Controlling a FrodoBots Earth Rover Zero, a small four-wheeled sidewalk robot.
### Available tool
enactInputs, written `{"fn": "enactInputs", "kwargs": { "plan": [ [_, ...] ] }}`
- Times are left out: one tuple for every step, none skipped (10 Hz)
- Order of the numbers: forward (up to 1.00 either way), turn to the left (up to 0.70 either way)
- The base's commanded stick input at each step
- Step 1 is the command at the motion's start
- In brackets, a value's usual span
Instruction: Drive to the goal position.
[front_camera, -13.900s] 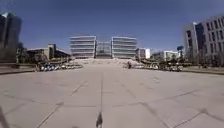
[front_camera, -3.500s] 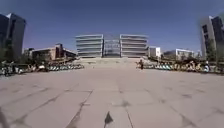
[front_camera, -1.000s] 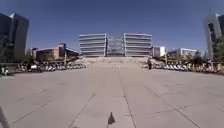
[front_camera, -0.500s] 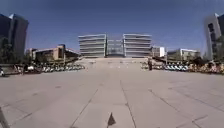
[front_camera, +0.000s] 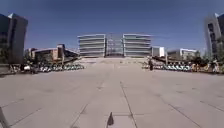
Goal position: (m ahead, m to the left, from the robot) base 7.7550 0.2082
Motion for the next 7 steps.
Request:
{"fn": "enactInputs", "kwargs": {
  "plan": [
    [0.70, -0.01],
    [0.70, -0.01],
    [0.70, -0.01],
    [0.70, -0.01],
    [0.70, -0.01],
    [0.70, -0.01],
    [0.70, -0.01]
  ]
}}
